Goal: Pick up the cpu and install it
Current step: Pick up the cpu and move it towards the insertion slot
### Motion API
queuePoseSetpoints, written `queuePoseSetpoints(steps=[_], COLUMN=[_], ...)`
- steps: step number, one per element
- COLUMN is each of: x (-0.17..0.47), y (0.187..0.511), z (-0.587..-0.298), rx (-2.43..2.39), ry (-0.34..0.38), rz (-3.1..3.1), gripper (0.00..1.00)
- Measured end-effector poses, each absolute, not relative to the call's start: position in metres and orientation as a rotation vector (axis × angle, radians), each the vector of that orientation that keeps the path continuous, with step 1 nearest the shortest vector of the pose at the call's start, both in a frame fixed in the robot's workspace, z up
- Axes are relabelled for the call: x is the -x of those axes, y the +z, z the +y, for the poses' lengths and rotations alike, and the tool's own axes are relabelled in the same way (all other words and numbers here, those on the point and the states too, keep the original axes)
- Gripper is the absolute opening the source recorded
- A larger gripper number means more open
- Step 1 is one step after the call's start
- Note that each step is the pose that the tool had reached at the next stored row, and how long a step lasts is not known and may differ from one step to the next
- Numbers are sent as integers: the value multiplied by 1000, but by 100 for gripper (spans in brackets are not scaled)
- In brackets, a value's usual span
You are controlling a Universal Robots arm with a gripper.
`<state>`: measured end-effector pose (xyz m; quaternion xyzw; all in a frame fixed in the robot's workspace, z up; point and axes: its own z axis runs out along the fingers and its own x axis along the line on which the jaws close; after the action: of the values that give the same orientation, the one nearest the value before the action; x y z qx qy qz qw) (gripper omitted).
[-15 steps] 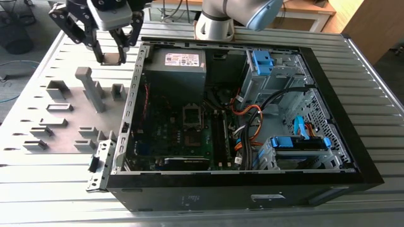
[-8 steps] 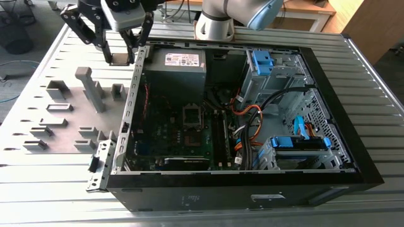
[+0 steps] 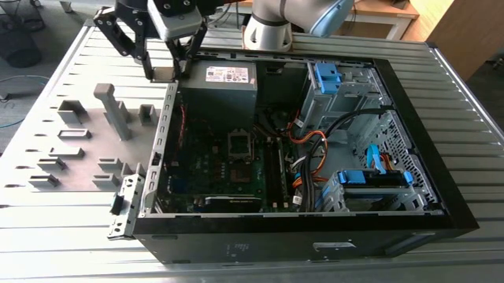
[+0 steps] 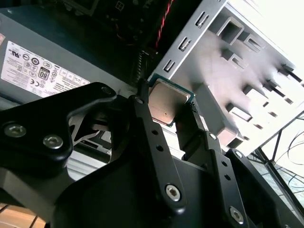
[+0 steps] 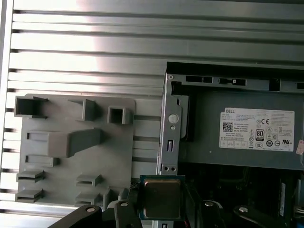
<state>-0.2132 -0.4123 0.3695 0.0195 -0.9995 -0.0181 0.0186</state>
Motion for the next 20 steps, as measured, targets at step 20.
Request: queuePoseSetpoints(steps=[20], x=[152], y=[369], z=[-412], rx=[-60], ry=[-56], rz=[-3099], gripper=[47])
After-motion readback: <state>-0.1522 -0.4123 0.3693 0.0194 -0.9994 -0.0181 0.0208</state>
